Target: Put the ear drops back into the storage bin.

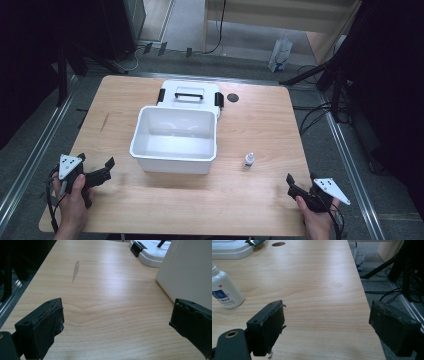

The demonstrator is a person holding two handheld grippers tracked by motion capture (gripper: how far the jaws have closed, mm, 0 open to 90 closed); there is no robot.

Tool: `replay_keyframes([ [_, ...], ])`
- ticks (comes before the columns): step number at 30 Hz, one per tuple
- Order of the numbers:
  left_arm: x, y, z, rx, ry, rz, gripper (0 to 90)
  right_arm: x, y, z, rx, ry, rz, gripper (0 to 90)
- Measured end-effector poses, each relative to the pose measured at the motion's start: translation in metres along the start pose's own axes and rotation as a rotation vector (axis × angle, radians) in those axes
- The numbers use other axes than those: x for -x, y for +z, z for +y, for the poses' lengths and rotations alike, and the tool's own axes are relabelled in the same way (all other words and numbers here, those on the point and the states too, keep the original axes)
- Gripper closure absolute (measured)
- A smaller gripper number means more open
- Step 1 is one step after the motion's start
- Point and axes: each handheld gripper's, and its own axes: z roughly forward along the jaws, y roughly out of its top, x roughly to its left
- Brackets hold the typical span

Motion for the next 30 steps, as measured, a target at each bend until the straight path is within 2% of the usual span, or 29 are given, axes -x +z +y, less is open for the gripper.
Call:
replay_keyframes([
  [3, 0.000, 0.002, 0.001, -0.015, -0.008, 0.003, 0.0, -0.001, 0.000, 0.000, -0.007, -0.002, -0.002, 13.0],
  [4, 0.000, 0.001, 0.001, -0.016, 0.002, 0.002, 0.0, -0.001, 0.000, 0.000, -0.011, -0.010, 0.000, 13.0],
  [7, 0.002, 0.001, 0.000, -0.015, 0.018, 0.004, 0.0, -0.001, 0.003, 0.002, -0.055, -0.003, 0.013, 13.3],
  [9, 0.003, 0.001, 0.000, -0.015, 0.024, 0.006, 0.0, -0.001, 0.005, 0.004, -0.091, -0.021, 0.023, 13.4],
  [11, 0.003, 0.001, 0.000, -0.015, 0.027, 0.003, 0.0, -0.003, 0.006, 0.007, -0.137, -0.059, 0.030, 13.6],
  [14, 0.003, 0.001, 0.000, -0.016, 0.027, 0.005, 0.0, -0.011, 0.010, 0.014, -0.228, -0.159, 0.045, 13.4],
  [19, 0.003, 0.001, 0.000, -0.025, 0.030, 0.001, 0.0, -0.019, 0.017, 0.033, -0.387, -0.281, 0.101, 13.4],
  [21, 0.003, 0.001, 0.000, -0.028, 0.034, 0.000, 0.0, -0.021, 0.018, 0.039, -0.430, -0.305, 0.115, 13.3],
  [26, 0.005, 0.002, 0.000, -0.035, 0.049, 0.007, 0.0, -0.031, 0.028, 0.057, -0.607, -0.407, 0.157, 13.3],
  [30, 0.005, 0.002, 0.000, -0.040, 0.045, 0.001, 0.0, -0.041, 0.036, 0.068, -0.704, -0.459, 0.157, 13.3],
])
